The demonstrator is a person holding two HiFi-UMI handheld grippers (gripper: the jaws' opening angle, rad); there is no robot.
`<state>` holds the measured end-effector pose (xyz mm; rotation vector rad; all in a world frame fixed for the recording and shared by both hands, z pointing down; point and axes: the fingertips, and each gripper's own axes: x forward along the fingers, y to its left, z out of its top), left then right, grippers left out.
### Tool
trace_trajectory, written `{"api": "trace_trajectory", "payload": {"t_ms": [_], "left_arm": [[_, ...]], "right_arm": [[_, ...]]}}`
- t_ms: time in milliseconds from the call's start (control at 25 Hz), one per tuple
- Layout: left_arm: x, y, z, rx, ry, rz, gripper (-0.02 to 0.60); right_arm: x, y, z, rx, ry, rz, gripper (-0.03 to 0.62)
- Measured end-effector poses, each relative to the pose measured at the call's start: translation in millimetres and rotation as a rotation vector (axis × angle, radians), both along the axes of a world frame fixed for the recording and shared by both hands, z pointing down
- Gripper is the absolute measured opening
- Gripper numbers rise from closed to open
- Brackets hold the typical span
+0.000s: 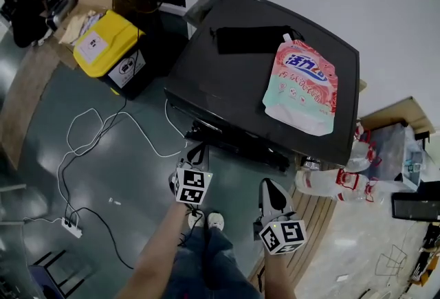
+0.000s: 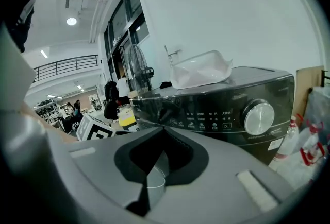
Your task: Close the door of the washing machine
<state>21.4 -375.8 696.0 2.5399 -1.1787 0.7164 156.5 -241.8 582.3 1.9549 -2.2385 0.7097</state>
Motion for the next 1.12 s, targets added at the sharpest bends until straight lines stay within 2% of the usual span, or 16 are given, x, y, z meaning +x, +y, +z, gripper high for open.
{"api": "trace_trajectory", "payload": {"t_ms": [280, 520, 880, 1120], "left_arm": [[-9.2, 3.0, -107.1, 0.16, 0.088, -0.009, 0.006], [-7.0, -2.3, -206.8, 0.326, 0.164, -0.011, 0.006], [-5.0, 29.5, -319.2, 0.48, 0.221, 0.01, 0.006], [-3.4, 55.1, -376.9, 0.582, 0.253, 0.05, 0.006]], "right_arm": [[14.4, -4.6, -51.5, 0.102, 0.012, 0.033, 0.014], [24.9, -15.7, -116.6, 0.245, 0.031, 0.054, 0.014], [33.2, -1.5, -208.3, 0.422, 0.057, 0.091, 0.014], [41.2, 14.5, -245.3, 0.493, 0.07, 0.126, 0.014]]}}
